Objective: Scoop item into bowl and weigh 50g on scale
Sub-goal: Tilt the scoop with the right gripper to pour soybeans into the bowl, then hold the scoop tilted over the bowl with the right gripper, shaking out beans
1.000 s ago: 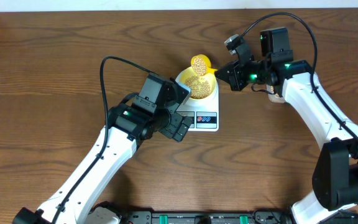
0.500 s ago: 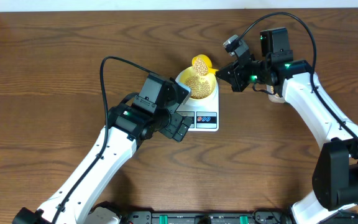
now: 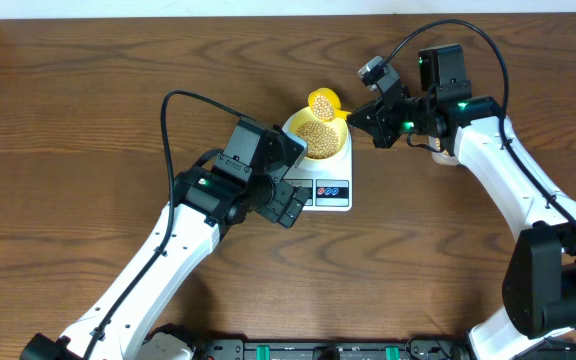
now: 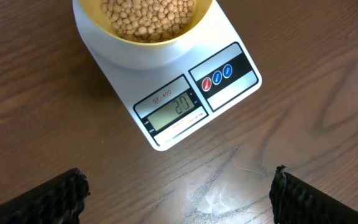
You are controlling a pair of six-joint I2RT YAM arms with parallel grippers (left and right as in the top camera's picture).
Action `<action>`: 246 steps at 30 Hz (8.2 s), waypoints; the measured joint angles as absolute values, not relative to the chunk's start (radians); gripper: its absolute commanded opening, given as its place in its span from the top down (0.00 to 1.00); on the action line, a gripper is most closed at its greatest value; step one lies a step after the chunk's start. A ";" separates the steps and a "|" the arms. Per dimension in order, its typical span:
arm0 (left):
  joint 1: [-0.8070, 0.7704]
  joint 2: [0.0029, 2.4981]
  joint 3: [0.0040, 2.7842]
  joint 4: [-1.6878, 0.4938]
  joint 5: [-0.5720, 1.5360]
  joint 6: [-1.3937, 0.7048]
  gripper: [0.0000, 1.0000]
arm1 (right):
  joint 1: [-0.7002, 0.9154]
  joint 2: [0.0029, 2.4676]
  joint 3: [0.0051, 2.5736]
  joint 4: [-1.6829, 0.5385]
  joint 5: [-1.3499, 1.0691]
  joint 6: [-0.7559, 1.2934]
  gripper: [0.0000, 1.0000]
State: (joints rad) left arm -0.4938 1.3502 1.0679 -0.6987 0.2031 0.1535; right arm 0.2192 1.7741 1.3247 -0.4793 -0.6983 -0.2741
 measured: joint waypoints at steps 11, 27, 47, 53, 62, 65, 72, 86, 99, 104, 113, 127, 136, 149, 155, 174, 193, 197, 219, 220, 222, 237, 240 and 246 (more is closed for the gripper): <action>-0.494 1.350 1.068 -0.699 0.203 0.154 0.04 | 0.220 1.774 1.325 -0.482 -0.698 -0.274 0.99; -0.494 1.350 1.068 -0.699 0.203 0.154 0.04 | 0.221 1.774 1.325 -0.482 -0.678 -0.326 0.99; -0.494 1.350 1.068 -0.699 0.203 0.154 0.04 | 0.279 1.774 1.325 -0.494 -0.635 -0.349 0.99; -0.494 1.350 1.068 -0.699 0.203 0.154 0.04 | 0.279 1.774 1.325 -0.494 -0.628 -0.349 0.99; -0.494 1.350 1.068 -0.699 0.203 0.154 0.04 | 0.279 1.774 1.325 -0.497 -0.573 -0.351 0.99; -0.494 1.350 1.068 -0.699 0.203 0.154 0.04 | 0.279 1.774 1.325 -0.505 -0.567 -0.352 0.99; -0.494 1.350 1.068 -0.699 0.203 0.154 0.04 | 0.279 1.774 1.325 -0.511 -0.564 -0.352 0.99; -0.494 1.350 1.068 -0.699 0.203 0.154 0.04 | 0.279 1.774 1.325 -0.511 -0.563 -0.352 0.99; -0.494 1.350 1.068 -0.699 0.203 0.154 0.04 | 0.279 1.774 1.325 -0.512 -0.563 -0.352 0.99; -0.494 1.350 1.068 -0.699 0.203 0.154 0.04 | 0.279 1.771 1.325 -0.511 -0.563 -0.352 0.99; -0.494 1.350 1.068 -0.699 0.203 0.154 0.04 | 0.279 1.751 1.325 -0.505 -0.561 -0.354 0.99; -0.494 1.350 1.068 -0.699 0.203 0.154 0.04 | 0.297 1.751 1.325 -0.529 -0.560 -0.404 0.99; -0.494 1.350 1.068 -0.699 0.203 0.154 0.04 | 0.315 1.751 1.325 -0.529 -0.560 -0.430 0.99; -0.494 1.350 1.068 -0.699 0.203 0.154 0.04 | 0.315 1.751 1.325 -0.529 -0.560 -0.433 0.99; -0.494 1.350 1.068 -0.699 0.203 0.154 0.04 | 0.315 1.751 1.325 -0.529 -0.548 -0.435 0.99; -0.494 1.350 1.068 -0.699 0.203 0.154 0.04 | 0.315 1.751 1.325 -0.529 -0.496 -0.436 0.99; -0.494 1.350 1.068 -0.699 0.203 0.154 0.04 | 0.315 1.751 1.325 -0.528 -0.496 -0.485 0.99; -0.494 1.350 1.068 -0.698 0.203 0.154 0.04 | 0.315 1.751 1.325 -0.527 -0.496 -0.488 0.99; -0.494 1.350 1.068 -0.699 0.203 0.154 0.04 | 0.316 1.751 1.325 -0.516 -0.473 -0.500 0.99; -0.494 1.350 1.068 -0.699 0.203 0.154 0.04 | 0.316 1.751 1.325 -0.516 -0.473 -0.500 0.99; -0.494 1.350 1.068 -0.699 0.203 0.154 0.04 | 0.316 1.751 1.325 -0.516 -0.473 -0.500 0.99; -0.494 1.350 1.068 -0.699 0.203 0.154 0.04 | 0.316 1.751 1.325 -0.566 -0.473 -0.499 0.99; -0.494 1.350 1.068 -0.699 0.203 0.154 0.04 | 0.316 1.751 1.325 -0.566 -0.473 -0.499 0.99; -0.494 1.350 1.068 -0.698 0.203 0.154 0.04 | 0.318 1.751 1.325 -0.564 -0.473 -0.499 0.99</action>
State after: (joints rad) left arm -0.4938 1.3502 1.0679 -0.6983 0.2031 0.1535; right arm 0.3183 1.7512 1.3247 -0.5636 -0.4728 -0.4992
